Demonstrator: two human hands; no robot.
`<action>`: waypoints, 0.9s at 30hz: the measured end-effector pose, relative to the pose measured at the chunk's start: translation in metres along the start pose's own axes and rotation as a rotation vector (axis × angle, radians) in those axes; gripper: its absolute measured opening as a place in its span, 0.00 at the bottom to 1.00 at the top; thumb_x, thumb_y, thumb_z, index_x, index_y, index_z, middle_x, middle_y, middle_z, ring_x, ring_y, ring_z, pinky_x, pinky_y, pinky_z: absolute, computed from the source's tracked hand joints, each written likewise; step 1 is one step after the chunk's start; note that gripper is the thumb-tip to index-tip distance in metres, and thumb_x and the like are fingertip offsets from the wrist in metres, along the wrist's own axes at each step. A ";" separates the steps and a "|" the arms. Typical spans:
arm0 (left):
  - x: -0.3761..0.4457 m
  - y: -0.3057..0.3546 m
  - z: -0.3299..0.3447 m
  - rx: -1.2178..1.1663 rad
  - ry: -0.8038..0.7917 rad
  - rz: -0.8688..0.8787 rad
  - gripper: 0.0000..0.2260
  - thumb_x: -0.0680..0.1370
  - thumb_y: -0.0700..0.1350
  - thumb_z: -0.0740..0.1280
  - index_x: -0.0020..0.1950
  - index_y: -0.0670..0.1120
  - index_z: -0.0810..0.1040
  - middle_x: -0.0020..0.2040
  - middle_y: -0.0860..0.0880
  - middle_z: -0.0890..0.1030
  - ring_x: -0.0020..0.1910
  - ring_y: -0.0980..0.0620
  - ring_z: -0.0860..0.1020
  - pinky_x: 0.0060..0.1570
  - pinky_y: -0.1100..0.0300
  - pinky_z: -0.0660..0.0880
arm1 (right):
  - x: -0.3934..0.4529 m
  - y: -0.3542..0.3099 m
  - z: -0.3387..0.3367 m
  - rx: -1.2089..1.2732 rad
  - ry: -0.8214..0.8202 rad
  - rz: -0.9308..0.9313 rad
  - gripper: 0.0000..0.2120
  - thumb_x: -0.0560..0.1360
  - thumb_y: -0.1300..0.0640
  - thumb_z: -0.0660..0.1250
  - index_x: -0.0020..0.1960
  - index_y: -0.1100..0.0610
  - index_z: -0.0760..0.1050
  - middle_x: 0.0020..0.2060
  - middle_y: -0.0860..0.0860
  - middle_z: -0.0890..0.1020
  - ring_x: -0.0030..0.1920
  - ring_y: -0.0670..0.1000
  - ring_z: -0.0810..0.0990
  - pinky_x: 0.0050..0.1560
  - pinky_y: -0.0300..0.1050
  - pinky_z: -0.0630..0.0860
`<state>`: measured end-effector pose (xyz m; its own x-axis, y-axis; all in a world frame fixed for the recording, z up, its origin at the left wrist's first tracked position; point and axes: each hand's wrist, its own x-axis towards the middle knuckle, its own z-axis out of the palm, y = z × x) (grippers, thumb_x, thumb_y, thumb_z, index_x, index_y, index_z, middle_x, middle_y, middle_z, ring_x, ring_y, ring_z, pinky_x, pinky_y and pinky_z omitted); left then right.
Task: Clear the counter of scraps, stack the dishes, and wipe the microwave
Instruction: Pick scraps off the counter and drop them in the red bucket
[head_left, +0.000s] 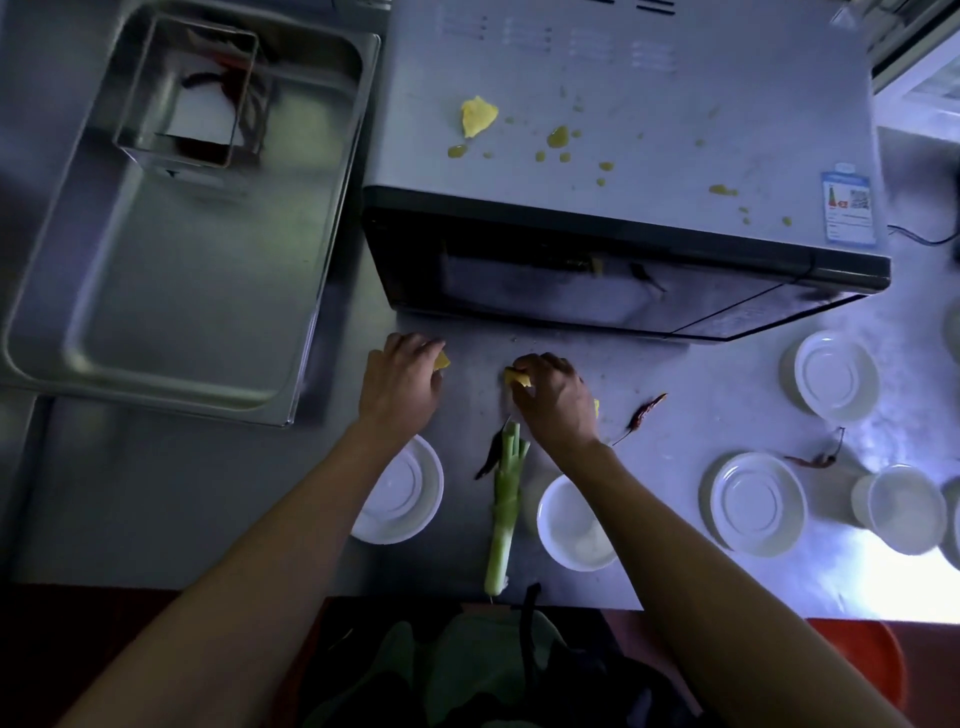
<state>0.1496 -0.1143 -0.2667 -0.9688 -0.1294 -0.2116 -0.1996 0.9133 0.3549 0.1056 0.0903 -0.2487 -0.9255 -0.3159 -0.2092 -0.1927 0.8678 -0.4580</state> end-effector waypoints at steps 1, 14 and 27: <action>0.002 0.000 0.000 0.018 -0.013 0.003 0.19 0.77 0.43 0.67 0.67 0.46 0.77 0.60 0.46 0.78 0.61 0.42 0.73 0.52 0.46 0.71 | -0.001 -0.001 0.002 0.000 0.004 0.008 0.10 0.77 0.56 0.68 0.57 0.54 0.81 0.51 0.54 0.82 0.52 0.57 0.79 0.46 0.51 0.78; 0.013 -0.002 -0.002 -0.051 -0.028 0.076 0.07 0.74 0.37 0.68 0.49 0.46 0.75 0.49 0.48 0.78 0.52 0.43 0.75 0.46 0.49 0.71 | -0.015 -0.005 0.008 0.054 0.096 0.113 0.08 0.75 0.55 0.70 0.54 0.53 0.82 0.46 0.54 0.82 0.48 0.58 0.80 0.42 0.49 0.77; 0.014 0.062 -0.005 -0.264 0.011 0.329 0.07 0.72 0.34 0.69 0.47 0.45 0.78 0.46 0.47 0.80 0.48 0.44 0.77 0.45 0.54 0.72 | -0.043 0.037 -0.030 0.115 0.249 0.260 0.04 0.75 0.59 0.71 0.49 0.55 0.82 0.43 0.55 0.84 0.41 0.60 0.81 0.38 0.50 0.78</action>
<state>0.1233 -0.0609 -0.2432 -0.9884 0.1468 -0.0388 0.0909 0.7769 0.6230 0.1289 0.1479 -0.2311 -0.9924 0.0244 -0.1208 0.0835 0.8536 -0.5142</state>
